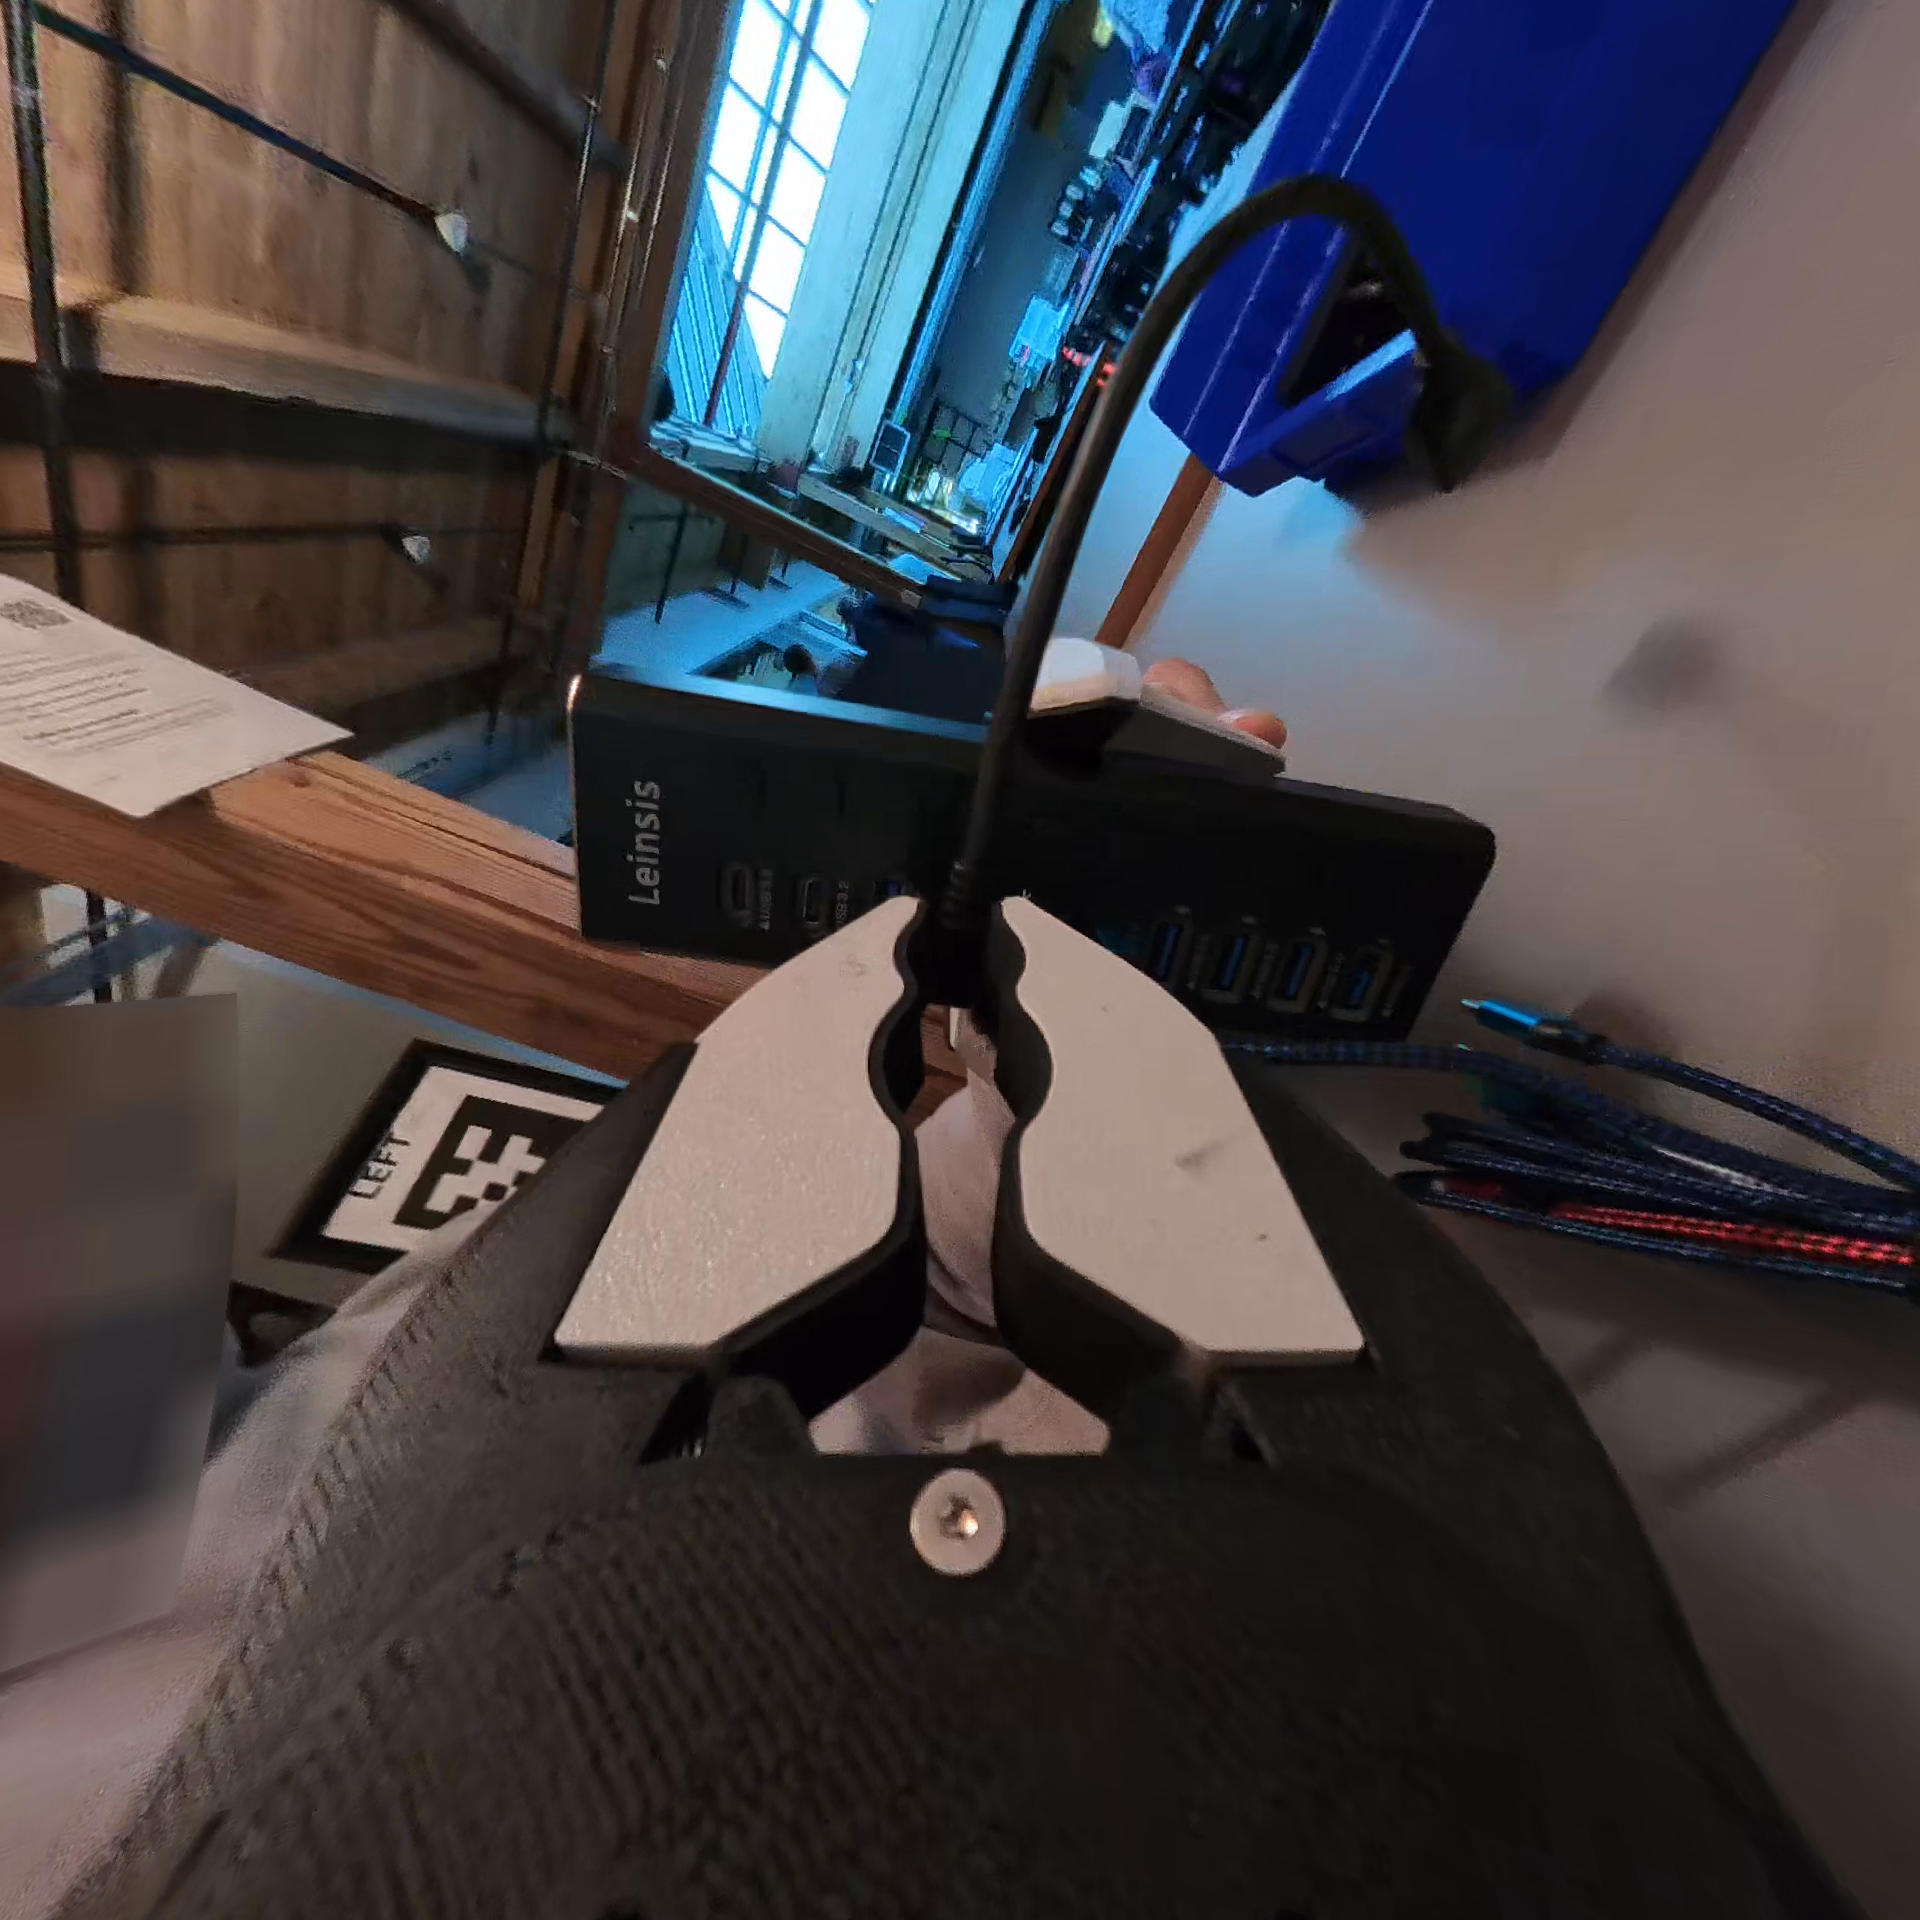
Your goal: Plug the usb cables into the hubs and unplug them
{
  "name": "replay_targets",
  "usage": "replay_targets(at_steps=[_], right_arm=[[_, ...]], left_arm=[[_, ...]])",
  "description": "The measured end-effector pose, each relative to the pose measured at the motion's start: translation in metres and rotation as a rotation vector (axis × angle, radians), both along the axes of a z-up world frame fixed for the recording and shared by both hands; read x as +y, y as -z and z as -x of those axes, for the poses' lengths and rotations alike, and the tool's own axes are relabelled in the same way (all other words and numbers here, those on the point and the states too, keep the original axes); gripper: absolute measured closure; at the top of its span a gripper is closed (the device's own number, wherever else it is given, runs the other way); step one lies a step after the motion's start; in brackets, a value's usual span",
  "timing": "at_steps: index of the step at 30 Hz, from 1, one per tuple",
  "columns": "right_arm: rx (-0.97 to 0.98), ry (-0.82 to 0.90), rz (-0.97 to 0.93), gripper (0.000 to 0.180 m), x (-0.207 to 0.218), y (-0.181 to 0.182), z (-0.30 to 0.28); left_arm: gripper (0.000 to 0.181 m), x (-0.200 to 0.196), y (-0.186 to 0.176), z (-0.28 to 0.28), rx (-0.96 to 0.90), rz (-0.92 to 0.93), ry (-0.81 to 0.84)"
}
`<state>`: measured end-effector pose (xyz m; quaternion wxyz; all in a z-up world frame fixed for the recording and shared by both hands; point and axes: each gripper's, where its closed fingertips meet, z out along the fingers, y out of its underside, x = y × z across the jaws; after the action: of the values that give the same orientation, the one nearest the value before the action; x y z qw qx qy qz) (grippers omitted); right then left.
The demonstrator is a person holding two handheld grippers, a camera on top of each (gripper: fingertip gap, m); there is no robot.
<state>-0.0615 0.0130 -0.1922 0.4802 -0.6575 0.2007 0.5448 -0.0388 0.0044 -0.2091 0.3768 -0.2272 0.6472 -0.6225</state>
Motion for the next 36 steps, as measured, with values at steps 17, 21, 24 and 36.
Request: replay_targets(at_steps=[17, 21, 24, 36], right_arm=[[-0.212, -0.014, 0.063, 0.170, -0.004, 0.015, 0.009], [-0.249, -0.024, 0.086, 0.170, -0.003, 0.019, 0.008], [-0.254, -0.072, 0.097, 0.170, -0.005, 0.018, 0.013], [-0.208, -0.210, 0.111, 0.170, -0.011, 0.017, 0.026]], left_arm=[[0.105, -0.011, 0.000, -0.001, 0.082, -0.116, -0.030], [0.106, -0.011, 0.006, -0.003, 0.058, -0.144, -0.030], [0.106, -0.013, 0.002, 0.000, 0.020, -0.099, -0.001], [0.105, -0.023, 0.002, 0.011, -0.019, -0.159, 0.058]])
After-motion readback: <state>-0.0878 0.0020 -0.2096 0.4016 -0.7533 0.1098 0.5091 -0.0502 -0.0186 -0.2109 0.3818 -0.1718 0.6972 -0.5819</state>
